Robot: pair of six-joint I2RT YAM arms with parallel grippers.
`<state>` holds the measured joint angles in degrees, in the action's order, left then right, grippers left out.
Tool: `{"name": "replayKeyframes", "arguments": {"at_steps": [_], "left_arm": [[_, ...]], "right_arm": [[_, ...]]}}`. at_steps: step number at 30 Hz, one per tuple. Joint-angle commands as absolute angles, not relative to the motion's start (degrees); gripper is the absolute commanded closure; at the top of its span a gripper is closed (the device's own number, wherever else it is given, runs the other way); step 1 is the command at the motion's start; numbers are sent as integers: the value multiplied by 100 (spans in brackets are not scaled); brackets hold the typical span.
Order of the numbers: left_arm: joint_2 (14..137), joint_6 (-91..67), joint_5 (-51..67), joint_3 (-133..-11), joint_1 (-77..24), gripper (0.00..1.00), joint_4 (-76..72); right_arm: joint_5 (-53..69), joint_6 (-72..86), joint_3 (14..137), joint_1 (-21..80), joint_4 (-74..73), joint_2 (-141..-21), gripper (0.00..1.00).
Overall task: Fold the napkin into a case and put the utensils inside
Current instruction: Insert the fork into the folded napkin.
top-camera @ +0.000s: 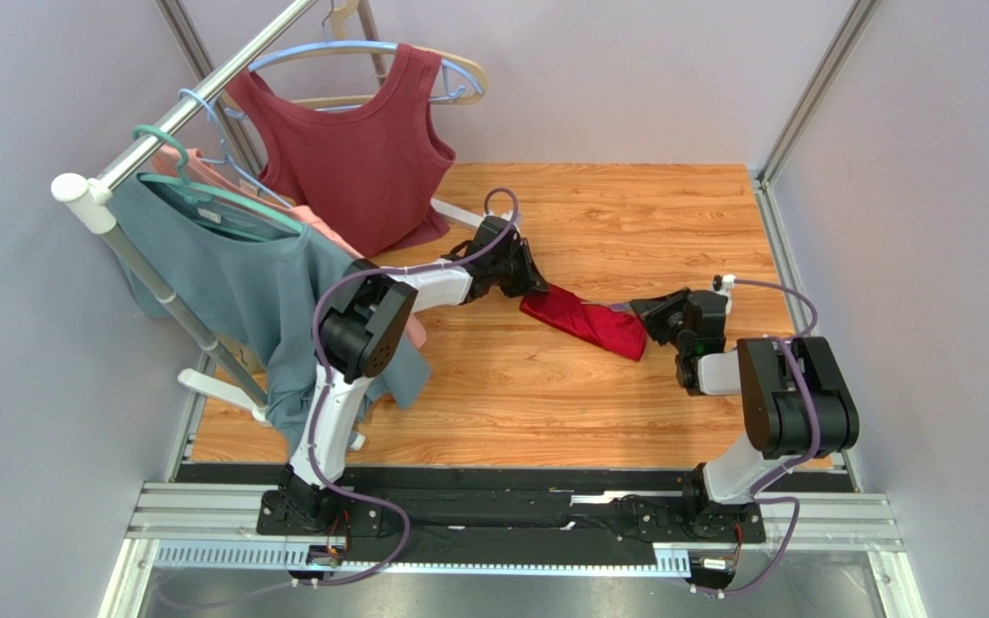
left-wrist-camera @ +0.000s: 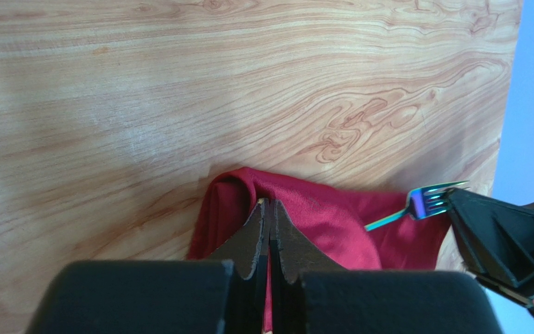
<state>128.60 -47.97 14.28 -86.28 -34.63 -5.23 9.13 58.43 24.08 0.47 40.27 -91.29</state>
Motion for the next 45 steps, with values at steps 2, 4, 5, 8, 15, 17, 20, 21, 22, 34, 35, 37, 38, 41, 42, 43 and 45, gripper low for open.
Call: {"name": "replayKeyframes", "arguments": {"at_steps": [2, 4, 5, 8, 15, 17, 20, 21, 22, 34, 35, 37, 38, 41, 42, 43, 45], "left_arm": [[12648, -4834, 1442, -8499, -3437, 100, -589], [12639, -4825, 1441, -8499, -3428, 100, -589], [12630, -4825, 1459, -8508, -3428, 100, -589], [12595, -4721, 1546, -8551, -3437, 100, -563], [11840, -4114, 880, -8508, -3524, 73, 130], [11472, -4026, 844, -8168, -3612, 72, -121], [11111, -4191, 904, -7693, -3743, 81, -298], [11048, -4262, 923, -7577, -3796, 93, -290], [10996, -4324, 958, -7428, -3858, 96, -334], [11504, -5062, 1204, -6846, -4790, 100, -730], [11531, -5054, 1204, -6925, -4799, 100, -712], [11592, -5036, 1195, -6987, -4851, 100, -686], [11619, -5054, 1161, -7074, -4869, 100, -651], [11812, -5062, 1152, -7259, -4904, 100, -650], [11873, -5097, 1177, -7329, -4904, 100, -642], [11996, -5115, 1221, -7400, -4904, 100, -668], [12067, -5124, 1248, -7558, -4922, 100, -694]], "right_arm": [[414, 6064, 2531, 395, 4658, -9395, 100], [326, 6143, 2514, 466, 4728, -9518, 100], [316, 6170, 2514, 466, 4746, -9545, 100], [159, 6109, 2338, 501, 4800, -9388, 100], [228, 5748, 2382, 492, 4237, -9009, 100], [220, 5713, 2417, 492, 4035, -8947, 99], [281, 5748, 2417, 492, 3964, -8930, 97], [299, 5757, 2417, 492, 3964, -8904, 96], [308, 5757, 2408, 483, 3946, -8877, 95], [211, 5643, 2417, 501, 3235, -8306, 94], [211, 5634, 2408, 492, 3208, -8253, 94], [202, 5608, 2399, 492, 3146, -8218, 93], [202, 5616, 2399, 492, 3138, -8209, 93], [246, 5625, 2434, 492, 3059, -8191, 93], [229, 5634, 2435, 501, 2963, -8165, 93], [220, 5660, 2435, 492, 2910, -8130, 93], [211, 5695, 2417, 510, 2770, -8043, 92]]}}
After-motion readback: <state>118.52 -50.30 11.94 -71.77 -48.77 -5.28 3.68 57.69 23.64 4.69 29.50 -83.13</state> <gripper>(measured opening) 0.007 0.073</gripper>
